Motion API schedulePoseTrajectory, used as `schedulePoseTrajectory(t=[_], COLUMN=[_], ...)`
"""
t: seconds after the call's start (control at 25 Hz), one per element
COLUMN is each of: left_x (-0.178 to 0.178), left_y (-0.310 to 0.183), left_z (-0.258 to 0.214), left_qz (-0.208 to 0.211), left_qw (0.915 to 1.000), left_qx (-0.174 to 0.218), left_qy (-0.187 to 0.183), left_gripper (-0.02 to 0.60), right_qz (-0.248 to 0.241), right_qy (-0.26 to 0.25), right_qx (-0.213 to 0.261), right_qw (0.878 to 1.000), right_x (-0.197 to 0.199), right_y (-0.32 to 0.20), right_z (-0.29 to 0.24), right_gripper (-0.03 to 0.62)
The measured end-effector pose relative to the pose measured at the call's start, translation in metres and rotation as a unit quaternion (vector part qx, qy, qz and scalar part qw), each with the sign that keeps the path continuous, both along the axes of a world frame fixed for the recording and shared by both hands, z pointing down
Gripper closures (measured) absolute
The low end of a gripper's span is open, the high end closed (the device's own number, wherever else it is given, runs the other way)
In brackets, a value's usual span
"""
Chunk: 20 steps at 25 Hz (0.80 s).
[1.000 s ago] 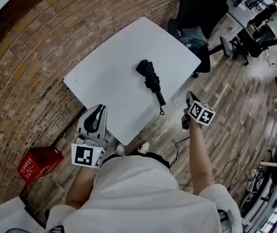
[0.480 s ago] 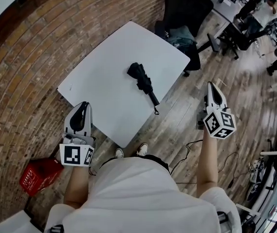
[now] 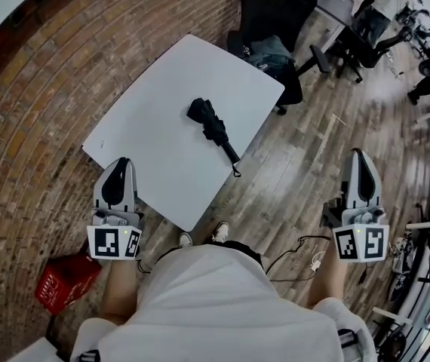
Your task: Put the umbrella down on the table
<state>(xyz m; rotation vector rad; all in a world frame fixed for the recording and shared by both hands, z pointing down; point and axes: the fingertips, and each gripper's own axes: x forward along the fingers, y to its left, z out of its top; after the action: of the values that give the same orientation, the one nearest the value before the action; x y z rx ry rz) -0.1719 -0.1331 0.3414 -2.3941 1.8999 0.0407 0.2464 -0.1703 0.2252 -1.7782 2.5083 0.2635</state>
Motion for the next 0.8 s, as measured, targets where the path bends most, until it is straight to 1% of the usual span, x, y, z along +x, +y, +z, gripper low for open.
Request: schedulePoseTrajectory(t=[0.08,0.28,0.4,0.64,0.8], left_x=[0.001,0.002,0.008,0.02,0.024], left_y=[0.0,0.006,0.009,0.011,0.014], left_z=[-0.001,-0.005,-0.005,-0.012,-0.01], left_qz=[-0.002,-0.007,-0.007,-0.008,-0.017], left_qw=[1.0,1.0,1.0,0.9998,0.9997], left_qx=[0.0,0.004,0.002,0.015,0.014], left_qy=[0.0,-0.001,-0.005,-0.007,-0.008], left_gripper=[0.535,0.535,0.535,0.535,0.535], right_qz=[0.023,0.086,0.086,0.082,0.069], right_qy=[-0.003,-0.049,-0.043,-0.03,-0.03], right_qx=[0.006,-0.008,-0.024,-0.03,-0.032], right_qw=[1.0,0.995,0.995,0.996,0.997], right_x=[0.015,0.044,0.047,0.05,0.047], right_y=[0.015,0.035,0.028,0.018,0.008], right_z=[-0.002,0.024,0.037,0.044,0.047], right_gripper=[0.574,0.574,0.574,0.575,0.574])
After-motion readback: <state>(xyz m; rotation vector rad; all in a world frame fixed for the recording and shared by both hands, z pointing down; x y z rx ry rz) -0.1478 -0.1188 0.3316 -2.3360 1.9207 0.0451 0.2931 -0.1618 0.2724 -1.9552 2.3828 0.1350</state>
